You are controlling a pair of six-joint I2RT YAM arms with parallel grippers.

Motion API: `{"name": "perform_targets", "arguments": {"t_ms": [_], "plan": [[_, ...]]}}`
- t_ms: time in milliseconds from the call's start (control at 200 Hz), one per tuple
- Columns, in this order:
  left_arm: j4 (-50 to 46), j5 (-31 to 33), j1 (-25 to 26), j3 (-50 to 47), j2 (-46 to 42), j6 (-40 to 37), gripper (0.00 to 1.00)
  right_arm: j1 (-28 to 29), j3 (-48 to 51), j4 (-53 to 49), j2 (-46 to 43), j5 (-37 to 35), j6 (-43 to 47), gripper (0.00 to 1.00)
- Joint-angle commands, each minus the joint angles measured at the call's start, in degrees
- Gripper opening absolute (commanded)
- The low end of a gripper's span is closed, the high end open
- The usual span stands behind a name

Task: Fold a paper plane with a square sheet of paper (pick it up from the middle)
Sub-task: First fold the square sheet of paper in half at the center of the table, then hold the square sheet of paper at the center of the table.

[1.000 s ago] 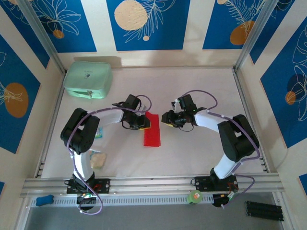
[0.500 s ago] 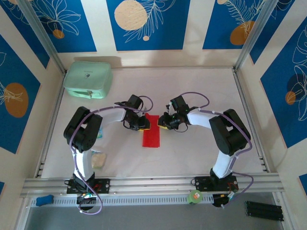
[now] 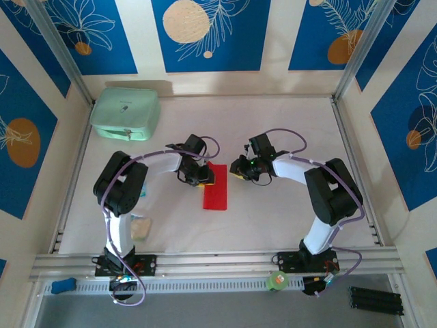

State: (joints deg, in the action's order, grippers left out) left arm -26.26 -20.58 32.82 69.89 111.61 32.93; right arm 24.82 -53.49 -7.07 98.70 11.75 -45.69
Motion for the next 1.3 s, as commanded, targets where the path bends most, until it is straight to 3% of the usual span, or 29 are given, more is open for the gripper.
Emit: {"name": "perform_targets", "arguments": {"t_ms": [0,940,1296], "plan": [[-7.1,7.5,0.5,-1.5,4.6,1.1,0.32,-0.3,1.2,-0.9,-1.6,-0.4,-0.7,0.24],[-12.2,12.1,1.5,-0.2,9.2,5.8,0.38,-0.1,2.0,0.3,-1.0,1.4,-0.5,0.24],[-12.5,13.2,1.5,-0.6,10.1,7.0,0.34,0.1,1.9,0.4,-0.7,1.7,-0.4,0.24]]}}
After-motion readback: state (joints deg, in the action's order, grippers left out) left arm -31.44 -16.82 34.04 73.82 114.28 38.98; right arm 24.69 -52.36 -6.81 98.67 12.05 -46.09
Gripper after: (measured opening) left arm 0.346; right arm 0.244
